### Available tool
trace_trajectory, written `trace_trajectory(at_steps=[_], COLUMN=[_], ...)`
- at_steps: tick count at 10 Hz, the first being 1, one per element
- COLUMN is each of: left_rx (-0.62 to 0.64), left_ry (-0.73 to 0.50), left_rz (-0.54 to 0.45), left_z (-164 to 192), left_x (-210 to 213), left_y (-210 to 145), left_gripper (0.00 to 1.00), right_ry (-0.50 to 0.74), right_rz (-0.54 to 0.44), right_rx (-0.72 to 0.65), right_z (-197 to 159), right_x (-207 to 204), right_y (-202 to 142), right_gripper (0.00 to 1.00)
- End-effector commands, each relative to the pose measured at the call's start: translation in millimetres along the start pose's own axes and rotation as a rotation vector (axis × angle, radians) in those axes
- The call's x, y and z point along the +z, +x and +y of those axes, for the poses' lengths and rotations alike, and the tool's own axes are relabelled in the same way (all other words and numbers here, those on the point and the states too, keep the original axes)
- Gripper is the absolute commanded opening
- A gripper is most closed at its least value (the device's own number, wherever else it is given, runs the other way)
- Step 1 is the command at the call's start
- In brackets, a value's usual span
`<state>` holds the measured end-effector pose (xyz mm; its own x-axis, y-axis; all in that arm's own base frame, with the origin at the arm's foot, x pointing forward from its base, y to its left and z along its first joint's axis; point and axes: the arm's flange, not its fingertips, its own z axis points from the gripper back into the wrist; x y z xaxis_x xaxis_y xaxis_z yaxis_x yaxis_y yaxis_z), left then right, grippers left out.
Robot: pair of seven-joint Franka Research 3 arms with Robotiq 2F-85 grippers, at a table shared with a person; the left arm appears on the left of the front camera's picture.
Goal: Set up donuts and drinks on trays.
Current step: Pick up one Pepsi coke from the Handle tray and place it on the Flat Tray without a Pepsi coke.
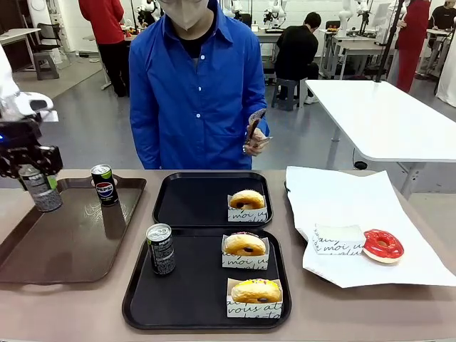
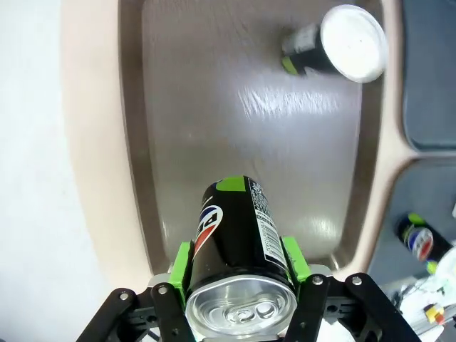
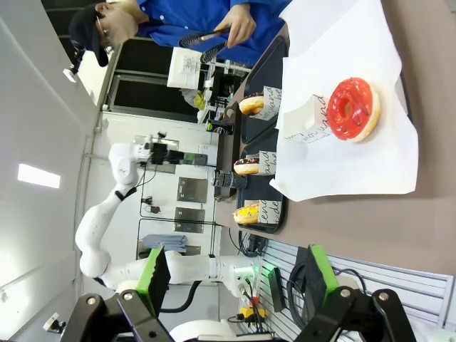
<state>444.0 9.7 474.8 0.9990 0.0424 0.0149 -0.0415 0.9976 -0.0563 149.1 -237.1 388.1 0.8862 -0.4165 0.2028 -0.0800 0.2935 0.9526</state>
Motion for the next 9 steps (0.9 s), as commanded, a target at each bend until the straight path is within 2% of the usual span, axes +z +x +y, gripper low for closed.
trace_trajectory(at_steps=[1,2,3,4,5,9], left_rx=[0.010,0.007,0.081,0.235,0.017,0.017], left_ry=[0.017,0.019,0.022,0.080,0.003,0.003], left_rz=[0.007,0.009,0.019,-0.011,0.021,0.021], left_z=[-9,-8,-5,15,-6,-6], left_x=[27,34,36,41,41,41], left_y=[-45,-58,-61,-54,-60,-60], left_gripper=[0.00,0.00,0.00,0.00,0.00,0.00], right_ry=[0.013,0.013,0.013,0.013,0.013,0.013], right_rz=[-0.011,-0.011,-0.011,-0.011,-0.011,-0.011], right_rx=[0.019,0.019,0.019,0.019,0.019,0.019], right_z=[1,1,1,1,1,1], right_x=[0,0,0,0,0,0], right_y=[1,1,1,1,1,1], right_gripper=[1.00,1.00,1.00,1.00,1.00,1.00])
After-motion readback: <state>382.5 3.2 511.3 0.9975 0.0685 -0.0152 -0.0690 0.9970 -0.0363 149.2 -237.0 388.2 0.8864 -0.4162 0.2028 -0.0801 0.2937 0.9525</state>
